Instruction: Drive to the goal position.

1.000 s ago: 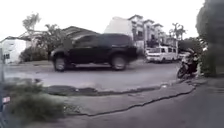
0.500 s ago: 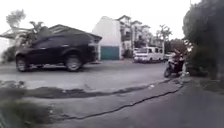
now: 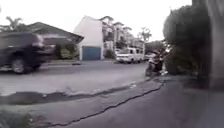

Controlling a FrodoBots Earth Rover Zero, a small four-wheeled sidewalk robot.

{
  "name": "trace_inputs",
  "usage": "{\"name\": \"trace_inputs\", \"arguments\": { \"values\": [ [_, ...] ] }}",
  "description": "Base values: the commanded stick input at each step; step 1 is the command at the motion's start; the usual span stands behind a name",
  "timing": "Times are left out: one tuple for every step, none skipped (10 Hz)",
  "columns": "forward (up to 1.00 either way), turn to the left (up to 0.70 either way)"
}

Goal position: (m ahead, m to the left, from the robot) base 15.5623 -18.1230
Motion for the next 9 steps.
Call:
{"name": "trace_inputs", "arguments": {
  "values": [
    [0.00,0.00],
    [0.00,0.00],
    [0.00,0.00],
    [0.00,0.00],
    [0.00,0.00],
    [0.00,0.00],
    [0.00,0.21],
    [0.00,0.30],
    [0.00,0.30]
  ]
}}
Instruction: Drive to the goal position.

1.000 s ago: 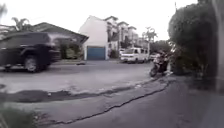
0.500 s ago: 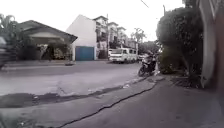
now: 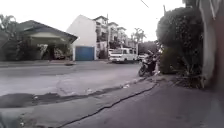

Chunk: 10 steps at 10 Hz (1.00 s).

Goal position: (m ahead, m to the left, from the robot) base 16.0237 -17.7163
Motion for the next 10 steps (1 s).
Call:
{"name": "trace_inputs", "arguments": {
  "values": [
    [0.00,0.30],
    [0.00,0.30],
    [0.00,0.30],
    [0.00,0.30],
    [0.00,0.20],
    [0.00,0.05],
    [0.00,0.00],
    [0.00,0.00],
    [0.00,0.00],
    [0.11,0.00]
  ]
}}
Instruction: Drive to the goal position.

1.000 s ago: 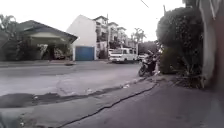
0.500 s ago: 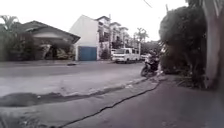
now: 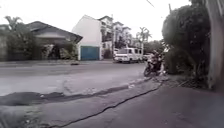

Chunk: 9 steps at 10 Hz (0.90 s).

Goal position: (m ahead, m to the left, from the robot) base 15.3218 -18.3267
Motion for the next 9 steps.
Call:
{"name": "trace_inputs", "arguments": {
  "values": [
    [0.30,0.00],
    [0.30,0.00],
    [0.30,0.35],
    [0.30,0.54],
    [0.30,0.49],
    [0.30,0.27],
    [0.30,0.27],
    [0.00,0.23],
    [0.00,0.00]
  ]
}}
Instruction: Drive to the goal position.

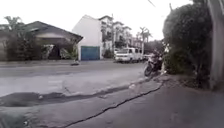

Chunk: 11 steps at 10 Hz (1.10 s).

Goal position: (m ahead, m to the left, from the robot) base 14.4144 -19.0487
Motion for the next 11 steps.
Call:
{"name": "trace_inputs", "arguments": {
  "values": [
    [0.00,0.00],
    [0.00,0.01],
    [0.00,0.06],
    [0.00,0.30],
    [0.00,0.30],
    [0.00,0.30],
    [0.00,0.30],
    [0.00,0.30],
    [0.00,0.30],
    [0.00,0.30],
    [0.00,0.09]
  ]
}}
